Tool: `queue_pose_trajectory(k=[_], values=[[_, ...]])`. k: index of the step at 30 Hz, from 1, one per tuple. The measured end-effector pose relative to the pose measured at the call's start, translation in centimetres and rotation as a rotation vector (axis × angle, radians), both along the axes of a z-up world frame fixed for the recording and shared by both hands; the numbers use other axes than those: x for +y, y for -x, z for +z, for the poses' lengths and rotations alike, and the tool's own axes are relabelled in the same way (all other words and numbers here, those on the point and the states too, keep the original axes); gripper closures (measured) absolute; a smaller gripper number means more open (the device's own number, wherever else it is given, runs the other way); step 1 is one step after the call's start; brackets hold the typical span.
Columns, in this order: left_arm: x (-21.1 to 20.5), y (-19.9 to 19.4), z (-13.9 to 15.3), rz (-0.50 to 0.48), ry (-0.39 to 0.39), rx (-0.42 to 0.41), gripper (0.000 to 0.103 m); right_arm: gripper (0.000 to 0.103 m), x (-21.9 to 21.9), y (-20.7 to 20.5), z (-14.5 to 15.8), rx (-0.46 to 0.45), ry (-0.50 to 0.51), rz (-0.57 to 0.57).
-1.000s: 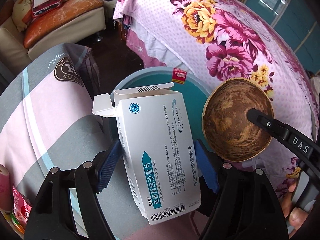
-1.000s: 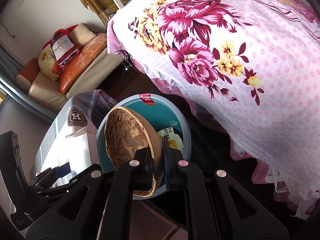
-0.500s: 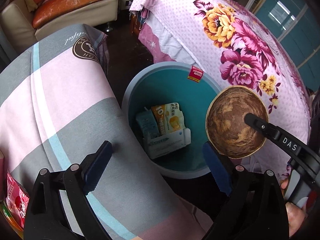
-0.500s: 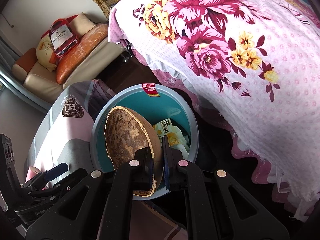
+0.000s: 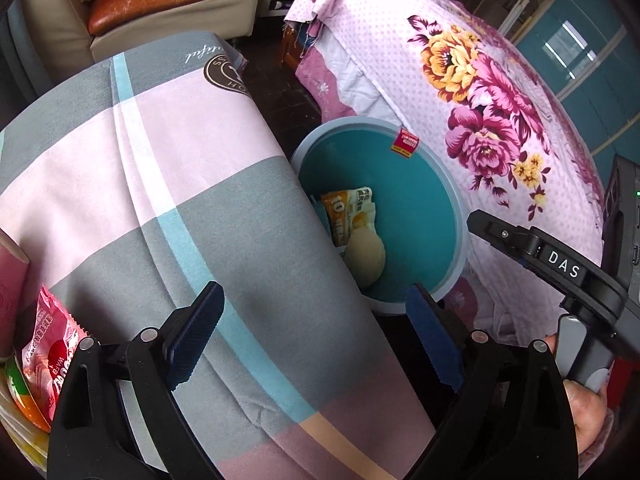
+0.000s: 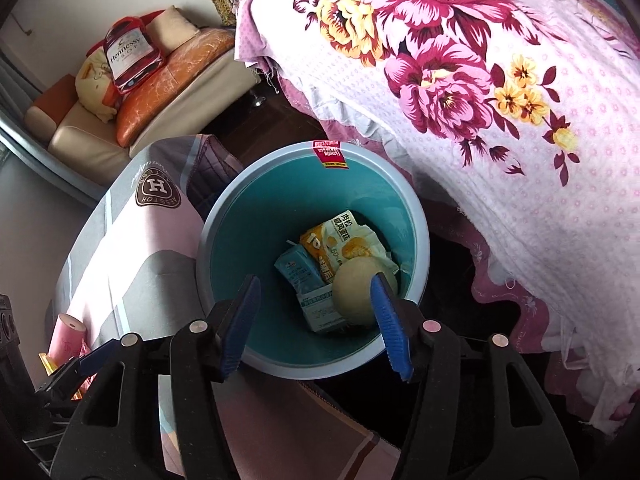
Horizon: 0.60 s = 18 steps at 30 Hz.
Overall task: Collect trash
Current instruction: 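Move both tools back to the table toward the tissue and yogurt cup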
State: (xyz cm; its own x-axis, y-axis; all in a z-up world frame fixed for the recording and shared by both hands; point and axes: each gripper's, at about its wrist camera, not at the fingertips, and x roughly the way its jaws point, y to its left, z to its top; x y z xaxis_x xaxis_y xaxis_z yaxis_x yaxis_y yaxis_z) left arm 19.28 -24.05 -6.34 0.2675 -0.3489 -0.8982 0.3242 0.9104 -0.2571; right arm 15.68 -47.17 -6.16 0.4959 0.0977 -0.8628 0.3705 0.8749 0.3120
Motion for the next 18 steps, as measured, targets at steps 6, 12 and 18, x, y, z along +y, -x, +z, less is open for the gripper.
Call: queue_pose_trajectory(k=[6,12,18], values=[[3.6,1.9,2.3,0.050,0.005,-0.053,0.011,0.034,2.6,0.7,1.8,-0.013,-0.002,0.041],[8.2,3.7,4.2,0.119,0.004,-0.097,0.010,0.031,7.1,1.1,3.3,-0.016,-0.009,0.125],[13.7,5.8,5.3,0.199,0.007,-0.127,0.009,0.031,12.9,1.7,4.5,-0.012,-0.002,0.244]])
